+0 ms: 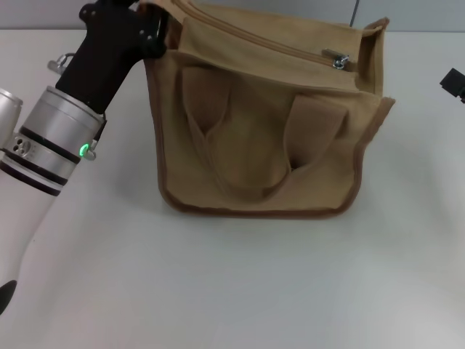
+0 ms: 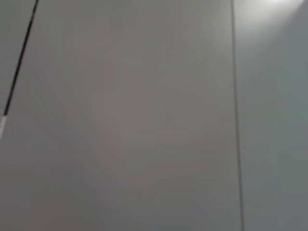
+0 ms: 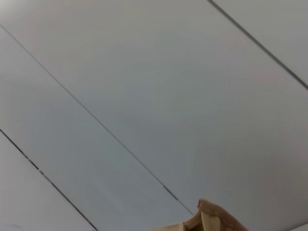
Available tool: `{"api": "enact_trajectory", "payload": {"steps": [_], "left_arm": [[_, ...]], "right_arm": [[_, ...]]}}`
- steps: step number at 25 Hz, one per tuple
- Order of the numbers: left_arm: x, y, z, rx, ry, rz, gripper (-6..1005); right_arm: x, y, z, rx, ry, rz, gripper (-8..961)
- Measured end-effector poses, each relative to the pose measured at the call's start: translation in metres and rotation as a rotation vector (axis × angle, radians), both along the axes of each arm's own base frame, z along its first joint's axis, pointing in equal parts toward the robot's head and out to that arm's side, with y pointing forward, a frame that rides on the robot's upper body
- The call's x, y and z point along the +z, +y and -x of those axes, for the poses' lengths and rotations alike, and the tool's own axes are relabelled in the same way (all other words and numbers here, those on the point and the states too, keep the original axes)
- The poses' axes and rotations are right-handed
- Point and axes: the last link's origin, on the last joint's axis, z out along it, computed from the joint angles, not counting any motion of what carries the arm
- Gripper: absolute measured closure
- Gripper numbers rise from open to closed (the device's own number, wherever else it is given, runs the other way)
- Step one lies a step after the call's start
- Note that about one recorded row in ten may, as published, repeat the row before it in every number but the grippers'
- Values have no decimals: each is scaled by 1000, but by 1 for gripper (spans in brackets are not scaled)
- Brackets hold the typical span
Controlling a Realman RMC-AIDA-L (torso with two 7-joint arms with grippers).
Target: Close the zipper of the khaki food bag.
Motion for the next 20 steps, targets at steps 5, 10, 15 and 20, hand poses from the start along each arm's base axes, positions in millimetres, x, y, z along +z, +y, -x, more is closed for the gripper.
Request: {"api": "enact_trajectory", "payload": {"steps": [5, 10, 15, 20], "left_arm": [[3, 1, 21, 110, 6, -11, 731], [23, -5, 48, 222, -46, -96, 533], [56, -16, 81, 348, -182, -230, 353], [71, -31, 85, 281, -326, -218, 241]], "right_arm": [[-2, 0, 3, 11, 5, 4, 495], [-5, 0, 3, 13, 9, 4, 460], [-8, 1, 7, 26, 10, 8, 441], [-13, 2, 10, 48, -5, -5, 423]]}}
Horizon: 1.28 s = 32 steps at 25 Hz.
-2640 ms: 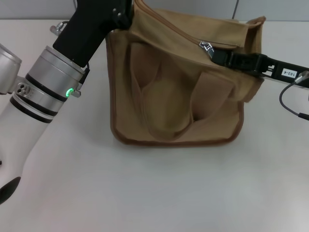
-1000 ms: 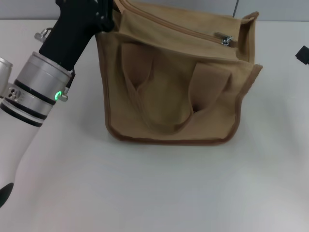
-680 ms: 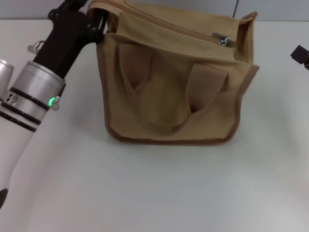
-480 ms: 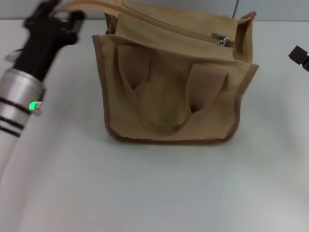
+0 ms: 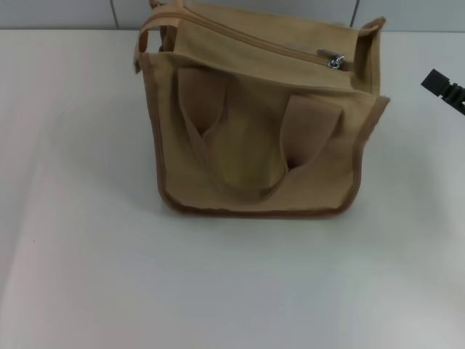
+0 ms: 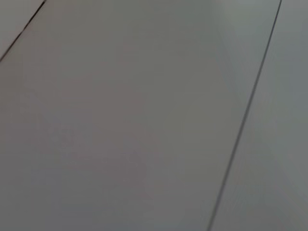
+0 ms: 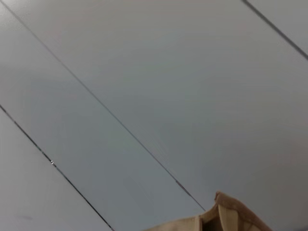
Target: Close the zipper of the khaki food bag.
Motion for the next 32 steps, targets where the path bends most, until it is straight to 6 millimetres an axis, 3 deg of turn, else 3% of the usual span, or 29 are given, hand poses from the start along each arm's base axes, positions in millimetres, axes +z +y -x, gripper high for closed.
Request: {"api": "enact_trajectory", "payload": {"steps": [2, 5, 8, 10, 16, 23, 32], "left_arm": [[0, 0, 0, 0, 0, 0, 241], [-16, -12, -32, -308, 134, 196, 241], [-19, -14, -37, -354, 163, 229, 240], [-34, -23, -55, -559, 284, 406, 240], [-51, -40, -61, -797, 443, 667, 243], [-74, -54, -49, -798, 564, 827, 244], [-81, -71, -34, -745, 568, 872, 242]], "right_arm": [[-2, -1, 2, 22, -12, -17, 415], [-4, -5, 7, 78, -34, -54, 404], [-4, -12, 11, 151, -58, -100, 393], [-2, -17, 14, 196, -68, -130, 385], [-2, -28, 13, 268, -125, -208, 363], [-22, -41, 18, 402, -218, -194, 327], [-51, -49, 19, 458, -295, -134, 228]]}}
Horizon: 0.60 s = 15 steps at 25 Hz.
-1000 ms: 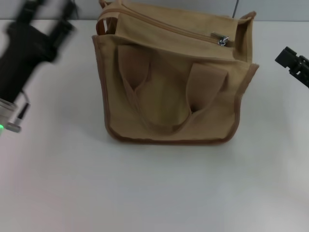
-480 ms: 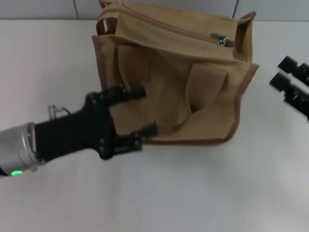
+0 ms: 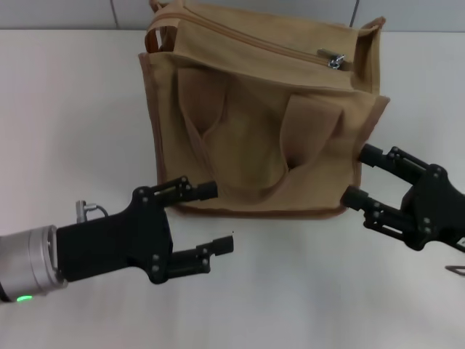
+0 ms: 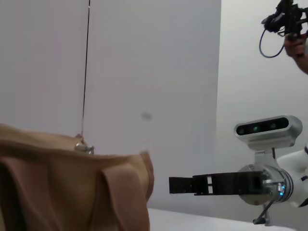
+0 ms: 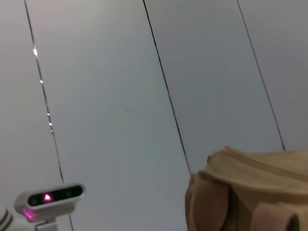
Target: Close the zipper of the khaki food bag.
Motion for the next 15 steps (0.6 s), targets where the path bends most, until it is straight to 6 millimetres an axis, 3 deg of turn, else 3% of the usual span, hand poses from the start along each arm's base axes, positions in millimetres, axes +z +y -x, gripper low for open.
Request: {"api": "enact_trajectory", "payload": {"steps": [3, 8, 15], "left_arm": [[-1, -5, 5, 9, 16, -17, 243], [-5, -15, 12, 9, 27, -51, 245], [-10, -27, 18, 27, 40, -25, 249]], "right_arm": [[-10, -2, -4, -15, -43, 1, 191], [-28, -5, -7, -14, -110, 75, 191], [-43, -10, -6, 2, -141, 51, 191]]}}
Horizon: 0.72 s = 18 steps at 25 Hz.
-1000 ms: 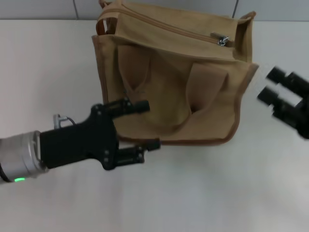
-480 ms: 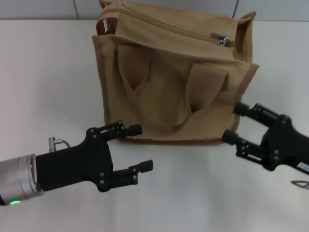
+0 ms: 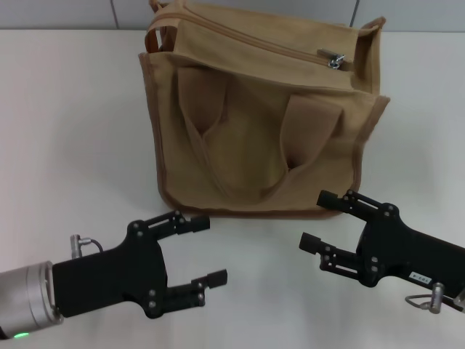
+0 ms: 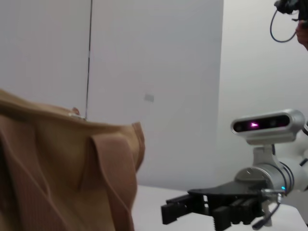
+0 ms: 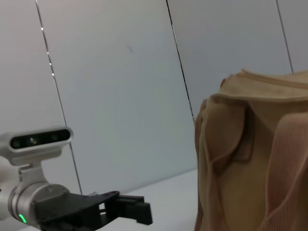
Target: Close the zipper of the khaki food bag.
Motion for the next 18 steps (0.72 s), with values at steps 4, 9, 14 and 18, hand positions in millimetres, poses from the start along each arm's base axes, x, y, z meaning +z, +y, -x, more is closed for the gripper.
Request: {"api": "enact_trajectory", "payload": {"steps": [4, 9, 14, 18], "left_arm": [[-6, -2, 3, 11, 27, 16, 249], [-12, -2, 4, 31, 37, 14, 249], [-14, -1, 4, 36, 40, 13, 249], [-15, -1, 2, 36, 35, 13, 249]], "right_arm": [[-6, 1, -2, -21, -24, 1, 191], [-11, 1, -5, -44, -42, 6, 191], [-13, 1, -4, -50, -42, 11, 191], [-13, 1, -4, -52, -43, 12, 191]]}}
